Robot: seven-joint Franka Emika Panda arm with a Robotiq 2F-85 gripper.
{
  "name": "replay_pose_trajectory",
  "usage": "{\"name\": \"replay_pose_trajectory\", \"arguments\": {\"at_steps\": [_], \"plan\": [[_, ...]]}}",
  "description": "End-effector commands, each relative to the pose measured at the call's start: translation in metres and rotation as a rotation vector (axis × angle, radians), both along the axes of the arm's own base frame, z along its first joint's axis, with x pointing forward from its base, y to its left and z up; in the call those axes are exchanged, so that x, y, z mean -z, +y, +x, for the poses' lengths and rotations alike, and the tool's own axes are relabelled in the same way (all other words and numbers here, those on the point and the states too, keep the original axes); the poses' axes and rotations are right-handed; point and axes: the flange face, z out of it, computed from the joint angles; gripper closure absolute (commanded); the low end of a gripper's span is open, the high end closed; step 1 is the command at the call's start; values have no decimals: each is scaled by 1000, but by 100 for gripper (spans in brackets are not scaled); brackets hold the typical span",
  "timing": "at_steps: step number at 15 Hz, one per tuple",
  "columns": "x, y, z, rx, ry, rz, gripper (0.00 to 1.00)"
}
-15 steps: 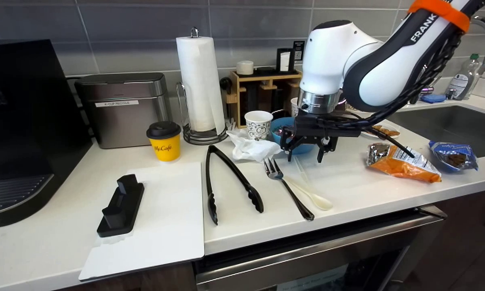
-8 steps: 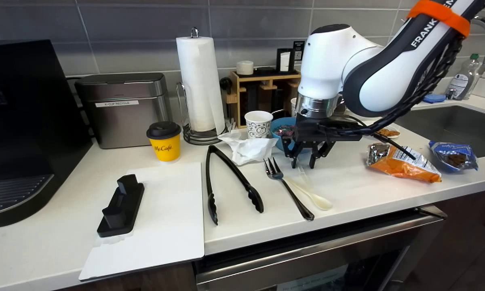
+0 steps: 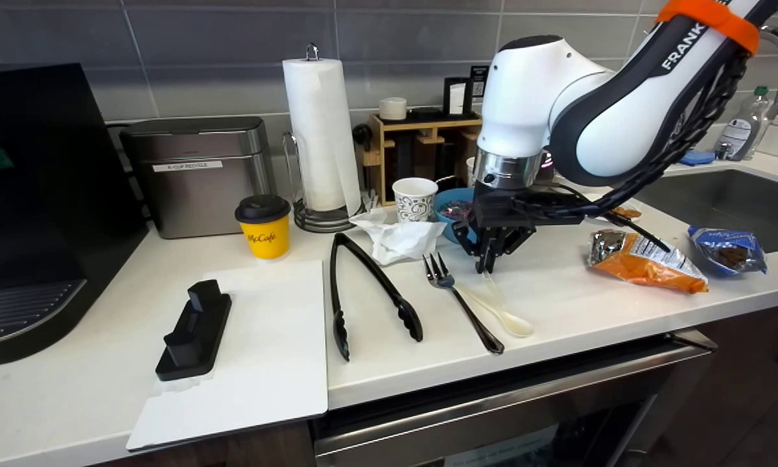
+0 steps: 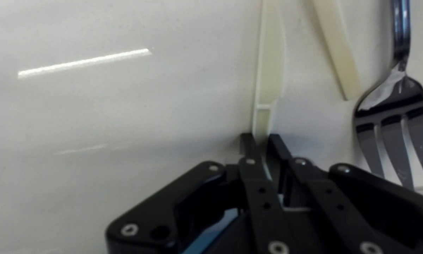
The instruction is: Pick up the plastic spoon and put it in the blue bowl
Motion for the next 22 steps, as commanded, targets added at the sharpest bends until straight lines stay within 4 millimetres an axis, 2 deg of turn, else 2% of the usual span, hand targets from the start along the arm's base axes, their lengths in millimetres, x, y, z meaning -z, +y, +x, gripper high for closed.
{"name": "replay_pose_trajectory", "arguments": {"at_steps": [1,4,6,9,12,16,18,22], "plan": [[-20,-4,-29,36,77,37,97],[-44,-15,-52,170,131,133,97],[-64,-33,-62,274,108,160,97],[-104,-58,-73,399,67,195,97],[-146,-73,-67,530,-21,247,97],[-186,-93,-53,696,-152,242,97],[-195,-100,-46,769,-201,230,97],[-185,-110,-32,857,-278,168,97]]}}
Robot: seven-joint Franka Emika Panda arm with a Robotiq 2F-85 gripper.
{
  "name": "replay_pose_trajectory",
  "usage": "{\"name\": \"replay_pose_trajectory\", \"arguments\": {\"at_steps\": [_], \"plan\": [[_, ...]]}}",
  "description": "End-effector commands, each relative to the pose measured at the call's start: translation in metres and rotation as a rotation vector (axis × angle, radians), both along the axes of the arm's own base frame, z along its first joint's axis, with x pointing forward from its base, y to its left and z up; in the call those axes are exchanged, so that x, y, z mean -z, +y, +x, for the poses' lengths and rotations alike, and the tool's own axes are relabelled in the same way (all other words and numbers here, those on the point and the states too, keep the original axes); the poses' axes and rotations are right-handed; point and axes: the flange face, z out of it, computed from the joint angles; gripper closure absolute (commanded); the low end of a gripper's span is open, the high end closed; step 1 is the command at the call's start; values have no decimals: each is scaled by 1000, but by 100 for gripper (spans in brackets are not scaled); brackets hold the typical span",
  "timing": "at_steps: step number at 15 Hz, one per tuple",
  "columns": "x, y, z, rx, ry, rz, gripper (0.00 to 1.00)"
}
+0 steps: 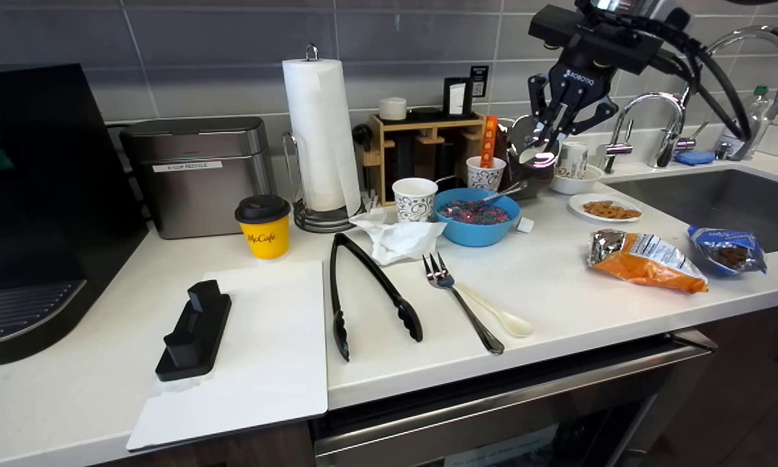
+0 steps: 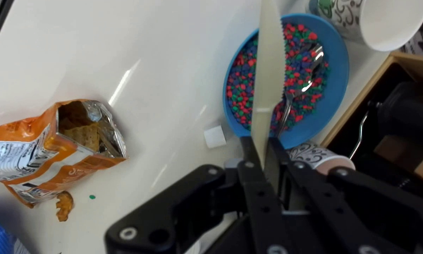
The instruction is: Pick up the plastic spoon and put it in the blue bowl
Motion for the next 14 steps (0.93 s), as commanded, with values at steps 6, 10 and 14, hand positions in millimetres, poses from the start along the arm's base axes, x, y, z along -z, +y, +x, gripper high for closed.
{"name": "replay_pose_trajectory", "arguments": {"at_steps": [6,10,14], "plan": [[26,15,27,190,-73,-183,97],[58,50,29,130,-23,-255,97],[57,48,27,76,-12,-248,87]]}}
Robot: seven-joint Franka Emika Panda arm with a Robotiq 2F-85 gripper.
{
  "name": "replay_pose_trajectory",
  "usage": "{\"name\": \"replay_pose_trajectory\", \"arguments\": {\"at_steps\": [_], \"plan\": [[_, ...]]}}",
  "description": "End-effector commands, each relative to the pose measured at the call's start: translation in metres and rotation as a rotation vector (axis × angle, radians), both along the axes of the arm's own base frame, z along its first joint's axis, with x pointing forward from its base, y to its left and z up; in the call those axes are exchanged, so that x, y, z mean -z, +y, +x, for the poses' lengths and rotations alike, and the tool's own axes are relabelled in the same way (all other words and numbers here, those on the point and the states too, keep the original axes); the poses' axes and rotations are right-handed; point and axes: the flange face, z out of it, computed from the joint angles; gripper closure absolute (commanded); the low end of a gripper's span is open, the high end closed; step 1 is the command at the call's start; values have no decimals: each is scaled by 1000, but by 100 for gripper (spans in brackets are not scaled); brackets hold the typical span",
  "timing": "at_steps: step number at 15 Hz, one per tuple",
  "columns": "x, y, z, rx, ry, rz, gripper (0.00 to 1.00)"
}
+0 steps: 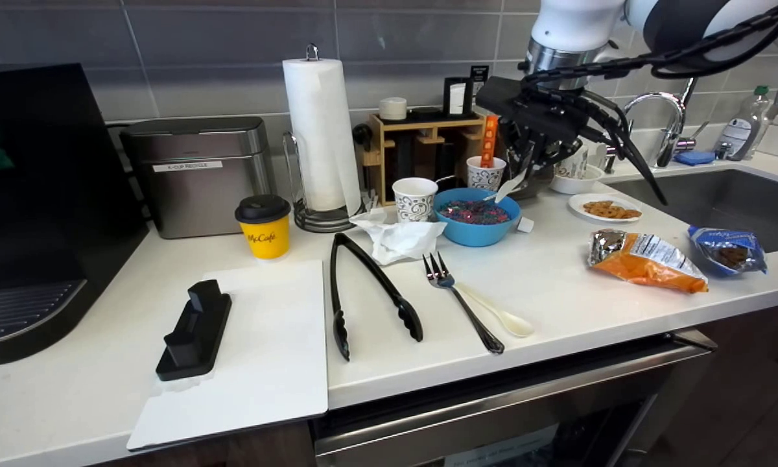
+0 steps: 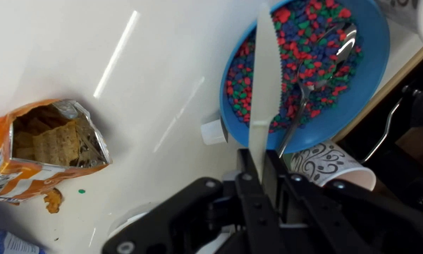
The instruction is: Pick up the plastic spoon and put it in the blue bowl
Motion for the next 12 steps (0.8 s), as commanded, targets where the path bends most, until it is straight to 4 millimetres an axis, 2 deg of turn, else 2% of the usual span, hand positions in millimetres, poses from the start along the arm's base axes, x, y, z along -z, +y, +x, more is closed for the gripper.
{"name": "replay_pose_trajectory", "arguments": {"at_steps": [1,2,8,12], "plan": [[1,1,1,-1,2,1,87],[1,1,2,0,1,1,97],[-6,-15,59,109,-208,-93,97],[9,-29,82,134,-263,-207,97]]}}
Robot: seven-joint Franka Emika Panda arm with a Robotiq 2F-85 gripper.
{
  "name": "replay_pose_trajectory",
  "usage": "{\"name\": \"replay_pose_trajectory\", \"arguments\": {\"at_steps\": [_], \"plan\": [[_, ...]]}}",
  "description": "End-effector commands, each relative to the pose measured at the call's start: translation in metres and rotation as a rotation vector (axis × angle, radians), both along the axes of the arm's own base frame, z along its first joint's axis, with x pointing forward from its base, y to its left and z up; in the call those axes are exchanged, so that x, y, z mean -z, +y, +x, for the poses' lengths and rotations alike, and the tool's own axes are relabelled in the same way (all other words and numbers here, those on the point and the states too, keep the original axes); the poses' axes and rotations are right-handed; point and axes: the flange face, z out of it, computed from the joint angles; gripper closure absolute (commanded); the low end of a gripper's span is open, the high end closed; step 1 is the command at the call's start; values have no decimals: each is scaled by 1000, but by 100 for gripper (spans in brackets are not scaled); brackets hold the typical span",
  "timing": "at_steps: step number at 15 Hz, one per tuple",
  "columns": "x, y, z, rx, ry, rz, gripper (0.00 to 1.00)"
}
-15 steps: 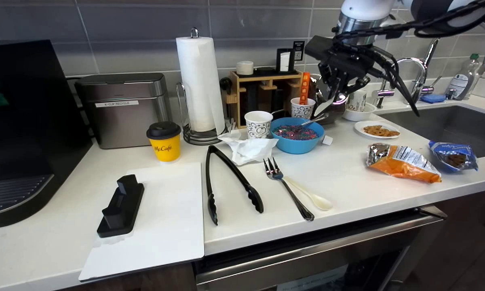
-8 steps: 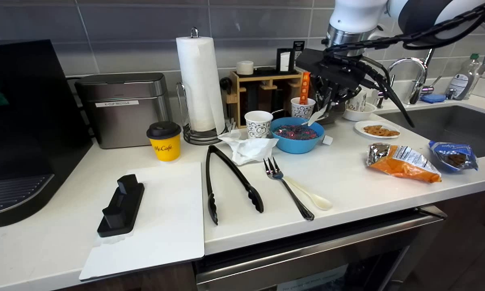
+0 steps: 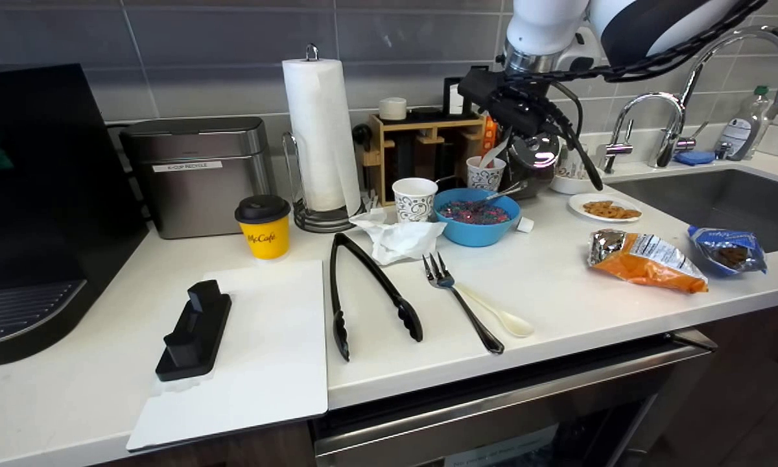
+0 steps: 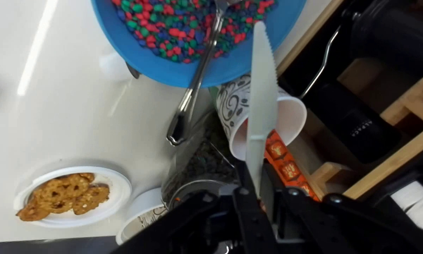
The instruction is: Pick up the plastic spoon and put it in the blue bowl
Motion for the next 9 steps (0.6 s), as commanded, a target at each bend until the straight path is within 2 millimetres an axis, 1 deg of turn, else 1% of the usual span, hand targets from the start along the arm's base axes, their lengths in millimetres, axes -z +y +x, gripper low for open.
{"name": "replay_pose_trajectory", "arguments": {"at_steps": [1,2,4,7,9], "plan": [[25,-1,16,116,-93,-70,97],[31,-3,18,128,-93,-97,97],[46,-4,14,159,-80,-147,97],[68,4,-2,180,-26,-184,97],[71,10,-10,186,-5,-186,97]]}}
